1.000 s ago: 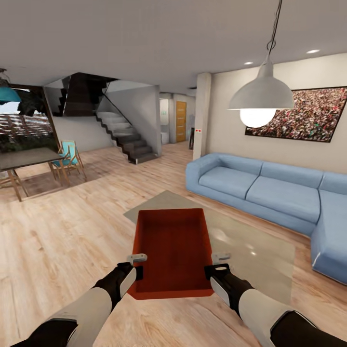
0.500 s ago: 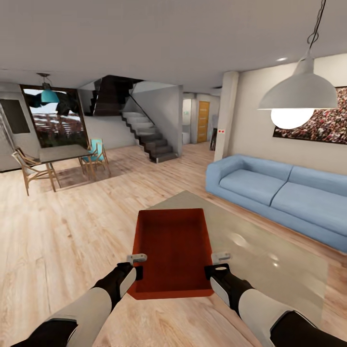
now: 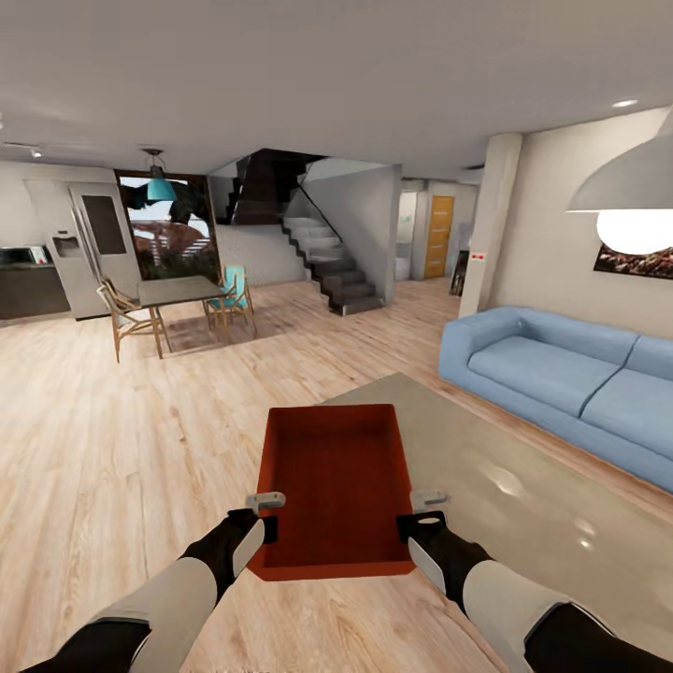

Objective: Move the two storage containers from the living room to the garage. In the garage, place one container on the floor and stack the other container on top of it (either order is fine).

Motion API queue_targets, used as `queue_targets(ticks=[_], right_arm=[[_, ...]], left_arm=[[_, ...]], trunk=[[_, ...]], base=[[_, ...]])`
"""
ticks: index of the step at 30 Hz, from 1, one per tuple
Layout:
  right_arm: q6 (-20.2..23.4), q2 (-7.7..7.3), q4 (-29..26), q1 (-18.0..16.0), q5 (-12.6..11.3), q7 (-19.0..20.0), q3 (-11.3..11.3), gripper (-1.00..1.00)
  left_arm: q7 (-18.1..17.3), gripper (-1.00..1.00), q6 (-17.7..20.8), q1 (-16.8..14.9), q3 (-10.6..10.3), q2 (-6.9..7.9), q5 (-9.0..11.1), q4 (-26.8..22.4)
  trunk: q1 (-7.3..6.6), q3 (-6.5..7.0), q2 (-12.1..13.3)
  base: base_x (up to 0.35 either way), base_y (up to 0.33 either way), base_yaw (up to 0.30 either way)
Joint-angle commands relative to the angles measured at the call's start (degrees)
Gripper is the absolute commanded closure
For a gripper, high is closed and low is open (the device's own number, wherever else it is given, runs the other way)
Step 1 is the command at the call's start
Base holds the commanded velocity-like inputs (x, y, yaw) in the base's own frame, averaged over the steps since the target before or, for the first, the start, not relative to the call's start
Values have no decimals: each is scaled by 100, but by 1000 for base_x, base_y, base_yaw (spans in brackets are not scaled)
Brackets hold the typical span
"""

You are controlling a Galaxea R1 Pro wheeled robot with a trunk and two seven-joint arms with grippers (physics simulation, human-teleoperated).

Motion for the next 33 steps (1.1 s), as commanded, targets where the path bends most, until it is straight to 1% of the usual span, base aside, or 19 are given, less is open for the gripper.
queue_targets(ticks=[1, 33], right_arm=[[37, -4, 3, 0, -140, -48, 125, 100], [37, -17, 3, 1, -140, -48, 125, 100]], left_arm=[[160, 100, -8, -3, -18, 37, -193, -27], [160, 100, -8, -3, -18, 44, -193, -27]], trunk=[[2, -2, -5], [2, -2, -5]], base=[[0, 0, 300], [0, 0, 300]])
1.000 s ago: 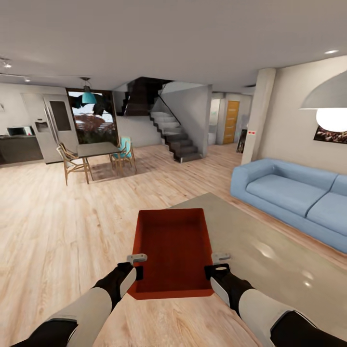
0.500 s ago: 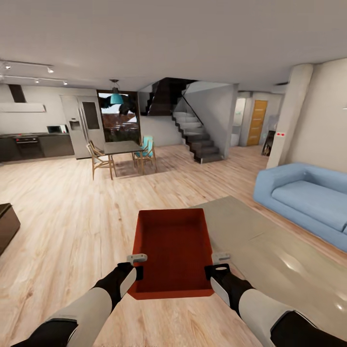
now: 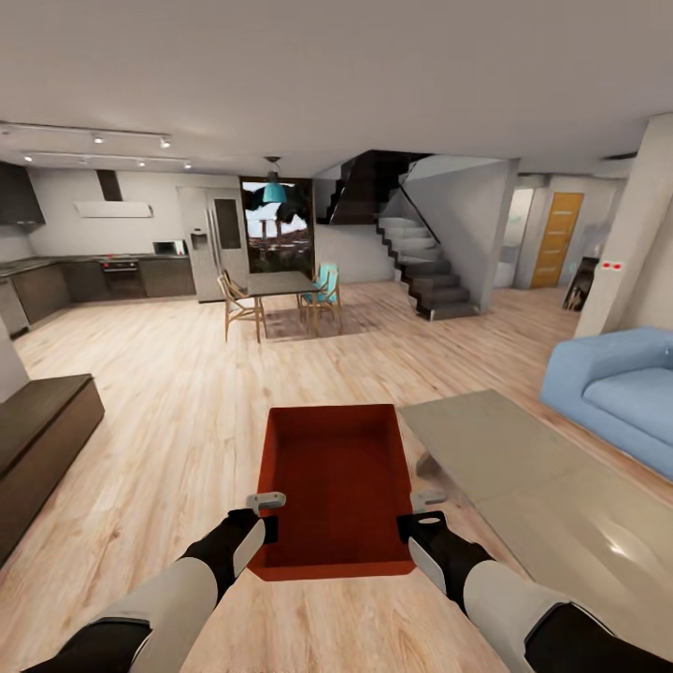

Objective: Move the two storage containers from the living room to the garage. In the garage, place one container on the floor and stack the other container on top of it (either order is fine).

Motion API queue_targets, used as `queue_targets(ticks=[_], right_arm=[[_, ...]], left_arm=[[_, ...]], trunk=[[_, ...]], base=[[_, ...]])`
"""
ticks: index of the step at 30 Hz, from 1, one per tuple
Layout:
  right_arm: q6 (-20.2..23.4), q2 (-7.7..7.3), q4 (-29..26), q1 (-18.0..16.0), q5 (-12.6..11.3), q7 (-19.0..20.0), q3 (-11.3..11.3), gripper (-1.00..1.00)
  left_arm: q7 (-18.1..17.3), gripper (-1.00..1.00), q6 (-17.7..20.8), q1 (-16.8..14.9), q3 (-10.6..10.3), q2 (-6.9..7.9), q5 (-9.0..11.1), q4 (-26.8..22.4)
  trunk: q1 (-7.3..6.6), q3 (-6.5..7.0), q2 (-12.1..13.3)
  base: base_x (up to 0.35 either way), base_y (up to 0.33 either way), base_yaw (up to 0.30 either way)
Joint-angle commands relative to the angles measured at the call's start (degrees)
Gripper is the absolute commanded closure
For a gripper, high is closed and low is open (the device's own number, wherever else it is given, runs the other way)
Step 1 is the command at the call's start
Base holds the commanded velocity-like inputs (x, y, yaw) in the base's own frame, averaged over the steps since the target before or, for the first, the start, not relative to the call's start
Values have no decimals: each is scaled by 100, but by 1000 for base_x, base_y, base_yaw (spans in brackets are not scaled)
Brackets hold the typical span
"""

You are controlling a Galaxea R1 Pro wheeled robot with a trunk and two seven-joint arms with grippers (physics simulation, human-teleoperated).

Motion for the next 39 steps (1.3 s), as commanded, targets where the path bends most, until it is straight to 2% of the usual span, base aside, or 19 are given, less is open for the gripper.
queue_targets(ticks=[1, 12, 39], right_arm=[[41, -7, 6, 1, -116, -51, 104, 100], [41, -8, 6, 0, -116, -49, 104, 100], [41, -1, 6, 2, -116, -48, 104, 100]], left_arm=[[146, 100, -3, -2, -17, 54, -194, -28], [146, 100, -3, -2, -17, 48, -194, -28], [146, 100, -3, -2, -17, 46, -194, -28]], trunk=[[2, -2, -5], [2, -2, -5], [2, -2, -5]], base=[[0, 0, 300], [0, 0, 274], [0, 0, 6]])
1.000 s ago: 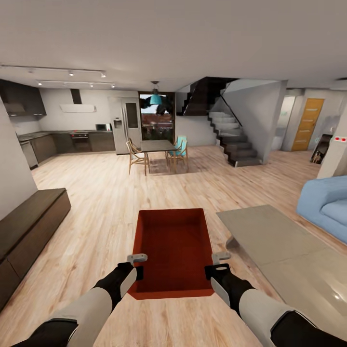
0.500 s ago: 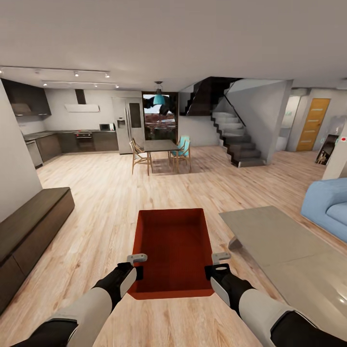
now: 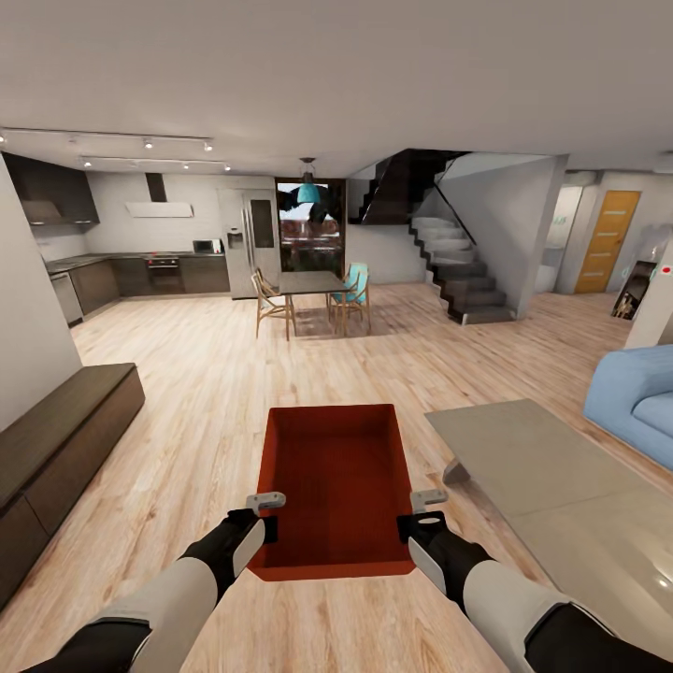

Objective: Move the two storage containers from the living room to the garage. In the garage, place one container on the floor and stack the other container on top of it (either order is fine).

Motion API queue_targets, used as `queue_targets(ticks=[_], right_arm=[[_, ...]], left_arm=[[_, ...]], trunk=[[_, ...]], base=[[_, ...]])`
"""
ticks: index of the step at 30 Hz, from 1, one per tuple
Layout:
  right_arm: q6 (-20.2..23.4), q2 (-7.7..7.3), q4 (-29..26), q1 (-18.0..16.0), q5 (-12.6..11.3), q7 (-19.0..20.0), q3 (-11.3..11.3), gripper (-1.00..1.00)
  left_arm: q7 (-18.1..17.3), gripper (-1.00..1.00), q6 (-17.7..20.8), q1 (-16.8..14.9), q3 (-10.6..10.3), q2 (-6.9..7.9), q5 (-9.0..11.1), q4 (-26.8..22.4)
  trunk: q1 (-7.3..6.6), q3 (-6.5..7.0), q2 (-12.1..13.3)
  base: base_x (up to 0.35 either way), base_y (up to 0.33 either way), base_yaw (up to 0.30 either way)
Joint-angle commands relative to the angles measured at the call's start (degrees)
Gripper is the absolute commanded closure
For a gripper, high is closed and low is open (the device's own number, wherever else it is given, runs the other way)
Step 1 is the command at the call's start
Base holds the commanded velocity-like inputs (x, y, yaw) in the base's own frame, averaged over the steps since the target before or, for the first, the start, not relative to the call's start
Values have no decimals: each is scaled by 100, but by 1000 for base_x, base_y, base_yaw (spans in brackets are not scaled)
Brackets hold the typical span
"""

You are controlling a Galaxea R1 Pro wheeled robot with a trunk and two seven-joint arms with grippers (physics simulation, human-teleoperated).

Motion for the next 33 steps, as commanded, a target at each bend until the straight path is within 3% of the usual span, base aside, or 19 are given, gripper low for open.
queue_targets(ticks=[1, 14, 33], right_arm=[[39, -5, 5, 2, -128, -50, 116, 100], [39, -11, 5, 0, -128, -47, 123, 100], [39, -12, 5, -1, -128, -49, 125, 100]], left_arm=[[153, 100, -7, 0, -17, 44, -194, -29], [153, 100, -15, -2, -17, 41, -194, -37], [153, 100, -16, -2, -17, 46, -194, -38]], trunk=[[2, -2, -5], [2, -2, -5], [2, -2, -5]], base=[[0, 0, 0], [22, 0, 0], [308, 0, 0]])
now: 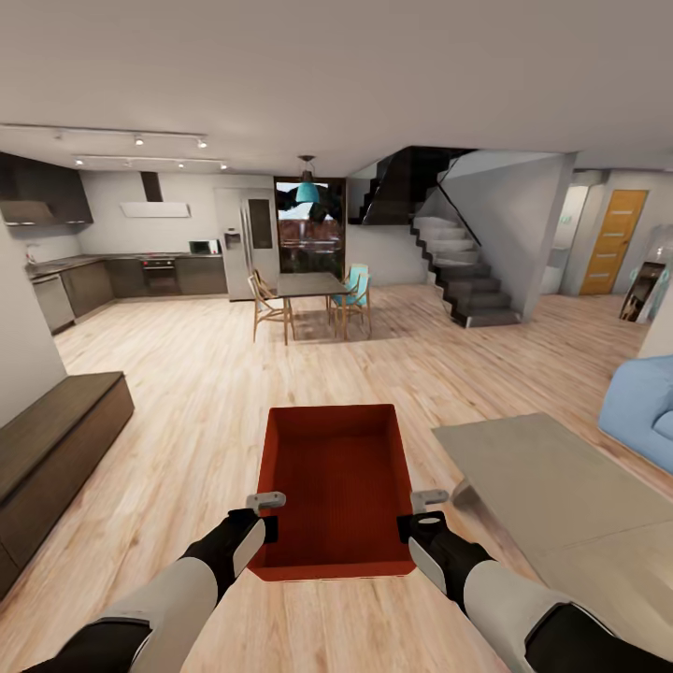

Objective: Move the two storage containers from the living room to the garage. In the garage, place one container on the floor and stack the other container on top of it (either order is fine).

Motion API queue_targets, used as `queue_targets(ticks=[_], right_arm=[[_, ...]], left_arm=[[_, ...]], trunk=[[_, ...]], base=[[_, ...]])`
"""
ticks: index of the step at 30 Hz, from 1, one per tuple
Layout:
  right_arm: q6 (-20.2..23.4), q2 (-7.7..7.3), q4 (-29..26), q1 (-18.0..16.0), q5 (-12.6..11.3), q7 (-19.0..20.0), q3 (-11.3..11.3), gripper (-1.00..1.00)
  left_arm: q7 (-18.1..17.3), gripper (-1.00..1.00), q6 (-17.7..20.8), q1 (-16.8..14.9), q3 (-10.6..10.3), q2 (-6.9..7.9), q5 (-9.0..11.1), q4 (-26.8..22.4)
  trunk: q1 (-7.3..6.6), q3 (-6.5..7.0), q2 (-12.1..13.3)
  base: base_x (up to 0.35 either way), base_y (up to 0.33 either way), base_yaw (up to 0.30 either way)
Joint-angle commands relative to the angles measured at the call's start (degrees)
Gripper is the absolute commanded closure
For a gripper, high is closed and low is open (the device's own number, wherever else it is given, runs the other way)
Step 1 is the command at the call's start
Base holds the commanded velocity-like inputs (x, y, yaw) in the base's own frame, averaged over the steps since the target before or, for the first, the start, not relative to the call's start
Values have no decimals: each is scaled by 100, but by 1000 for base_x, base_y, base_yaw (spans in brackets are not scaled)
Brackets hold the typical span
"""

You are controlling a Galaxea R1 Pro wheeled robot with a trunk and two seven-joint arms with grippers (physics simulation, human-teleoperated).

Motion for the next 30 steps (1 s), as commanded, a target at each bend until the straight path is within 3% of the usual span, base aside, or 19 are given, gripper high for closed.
queue_targets(ticks=[1, 30], right_arm=[[40, -6, 7, 3, -114, -52, 114, 100], [40, -6, 7, 2, -114, -50, 114, 100]], left_arm=[[142, 100, -22, -2, -15, 51, -195, -28], [133, 100, -22, -2, -15, 55, -194, -28]], trunk=[[5, -2, -4], [5, -2, -4]], base=[[322, 0, 0], [322, 0, 0]])
